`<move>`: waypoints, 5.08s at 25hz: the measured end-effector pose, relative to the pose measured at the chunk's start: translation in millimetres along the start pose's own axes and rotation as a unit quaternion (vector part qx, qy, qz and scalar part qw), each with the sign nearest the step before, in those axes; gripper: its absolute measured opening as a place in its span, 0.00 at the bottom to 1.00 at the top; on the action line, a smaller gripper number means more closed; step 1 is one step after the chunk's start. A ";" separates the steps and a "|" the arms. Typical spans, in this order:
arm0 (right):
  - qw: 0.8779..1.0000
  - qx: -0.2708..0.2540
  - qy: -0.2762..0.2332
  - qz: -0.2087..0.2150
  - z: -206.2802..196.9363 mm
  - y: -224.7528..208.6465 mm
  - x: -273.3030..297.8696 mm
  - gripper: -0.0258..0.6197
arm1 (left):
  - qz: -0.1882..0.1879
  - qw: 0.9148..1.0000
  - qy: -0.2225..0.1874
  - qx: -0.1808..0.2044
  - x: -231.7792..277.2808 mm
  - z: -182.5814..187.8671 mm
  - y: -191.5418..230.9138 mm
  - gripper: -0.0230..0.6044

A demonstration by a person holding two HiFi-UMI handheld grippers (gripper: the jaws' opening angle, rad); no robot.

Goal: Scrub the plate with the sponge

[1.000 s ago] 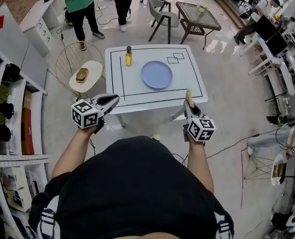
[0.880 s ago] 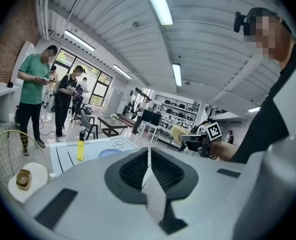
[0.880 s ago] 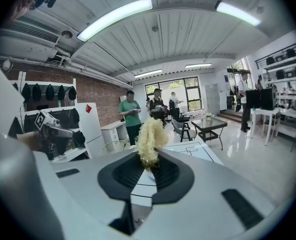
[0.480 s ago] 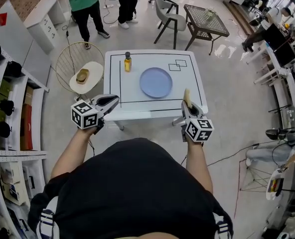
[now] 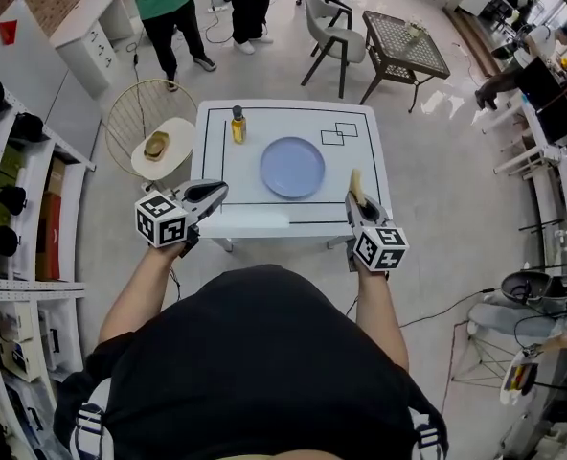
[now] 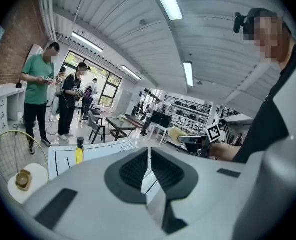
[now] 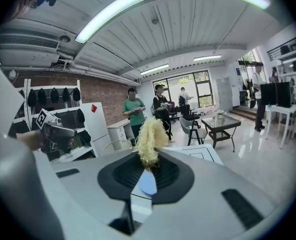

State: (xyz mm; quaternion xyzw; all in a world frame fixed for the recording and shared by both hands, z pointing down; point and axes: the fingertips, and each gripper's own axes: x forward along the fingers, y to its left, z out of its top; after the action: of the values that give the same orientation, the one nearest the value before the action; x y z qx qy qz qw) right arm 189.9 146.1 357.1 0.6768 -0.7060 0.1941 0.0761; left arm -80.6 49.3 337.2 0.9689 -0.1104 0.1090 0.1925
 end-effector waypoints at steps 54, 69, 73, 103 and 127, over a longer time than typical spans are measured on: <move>0.999 -0.012 0.020 0.047 25.7 -88.2 78.7 0.09 | 0.025 0.999 -0.004 -0.025 109.9 22.3 31.8 0.08; 0.998 -0.016 0.041 0.035 33.1 -70.3 130.6 0.09 | 0.003 0.999 0.003 -0.045 113.1 24.5 91.1 0.08; 0.998 -0.017 0.048 0.033 33.9 -64.4 142.7 0.09 | -0.006 0.999 0.005 -0.049 114.0 26.4 102.6 0.08; 0.995 -0.052 0.077 0.024 25.1 -42.0 191.8 0.09 | -0.019 0.999 0.025 -0.044 88.2 15.7 128.9 0.08; 0.941 -0.200 0.233 0.144 -73.4 -57.1 290.7 0.09 | 0.085 0.989 -0.005 -0.125 113.7 -11.1 145.3 0.08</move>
State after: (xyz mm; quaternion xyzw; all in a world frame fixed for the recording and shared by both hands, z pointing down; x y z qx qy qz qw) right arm 213.8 -96.0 541.5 0.4742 -0.7831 0.2099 0.3433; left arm -11.4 -96.7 426.8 0.9249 -0.2059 0.1055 0.3016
